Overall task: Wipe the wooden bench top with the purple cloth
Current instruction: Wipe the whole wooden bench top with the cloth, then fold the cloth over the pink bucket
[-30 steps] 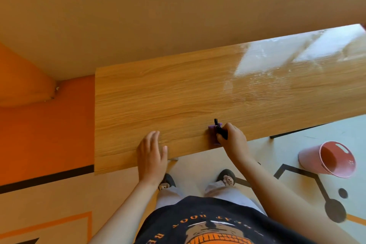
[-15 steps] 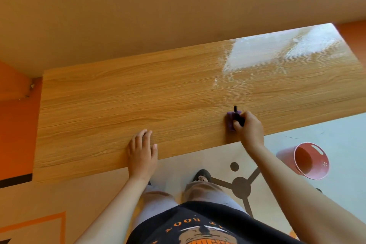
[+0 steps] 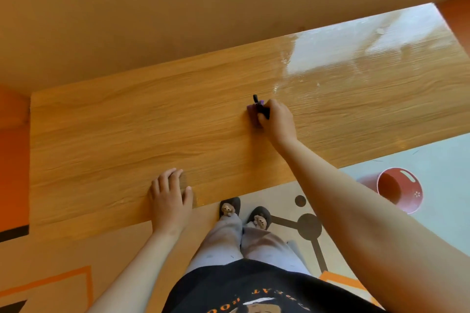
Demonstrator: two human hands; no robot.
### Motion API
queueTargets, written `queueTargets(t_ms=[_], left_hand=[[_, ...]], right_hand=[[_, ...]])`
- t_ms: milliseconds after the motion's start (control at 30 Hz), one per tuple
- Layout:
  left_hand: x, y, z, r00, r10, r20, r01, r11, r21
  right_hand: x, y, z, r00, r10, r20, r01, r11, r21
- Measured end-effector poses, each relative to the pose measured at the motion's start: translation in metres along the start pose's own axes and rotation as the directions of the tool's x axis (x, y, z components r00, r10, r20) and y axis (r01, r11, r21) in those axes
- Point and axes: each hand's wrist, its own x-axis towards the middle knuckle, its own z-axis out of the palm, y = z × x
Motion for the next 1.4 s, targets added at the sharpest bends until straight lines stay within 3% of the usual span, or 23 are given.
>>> queueTargets(t_ms=[267,400,600,700,800,967,1167,1300,1400], left_hand=[[0.006,0.004,-0.007,0.999,-0.017,0.03,0.017,1.0,-0.021],[0.01,0.003,-0.011,0.998,-0.028,0.059,0.03,0.999,-0.04],[0.031,0.011,-0.019,0.99,-0.041,0.135,0.057,0.991,-0.117],[0.045,0.021,-0.024,0.987,-0.009,0.158,0.031,0.99,-0.14],[0.059,0.038,-0.029,0.979,0.122,0.164,-0.087,0.975,-0.207],[0.075,0.088,-0.033,0.869,0.403,0.286,-0.283,0.881,-0.38],[0.072,0.168,-0.034,0.719,0.612,0.33,-0.422,0.761,-0.493],[0.055,0.221,-0.033,0.625,0.677,0.388,-0.425,0.712,-0.559],[0.037,0.269,-0.028,0.531,0.681,0.505,-0.29,0.706,-0.646]], right_hand=[[0.036,0.088,-0.087,0.889,0.387,-0.244,-0.413,0.909,-0.063],[-0.009,0.083,-0.069,0.915,0.341,-0.217,-0.355,0.934,-0.03],[-0.092,0.084,-0.043,0.991,0.098,-0.089,-0.11,0.984,-0.139],[-0.114,0.107,-0.059,0.967,0.19,-0.171,-0.216,0.965,-0.147],[-0.125,0.127,-0.082,0.873,0.373,-0.315,-0.419,0.904,-0.089],[-0.142,0.134,-0.108,0.705,0.538,-0.462,-0.551,0.826,0.119],[-0.173,0.124,-0.129,0.635,0.6,-0.485,-0.487,0.8,0.351],[-0.202,0.134,-0.146,0.643,0.677,-0.359,-0.399,0.696,0.597],[-0.223,0.148,-0.162,0.694,0.695,-0.187,-0.313,0.526,0.791]])
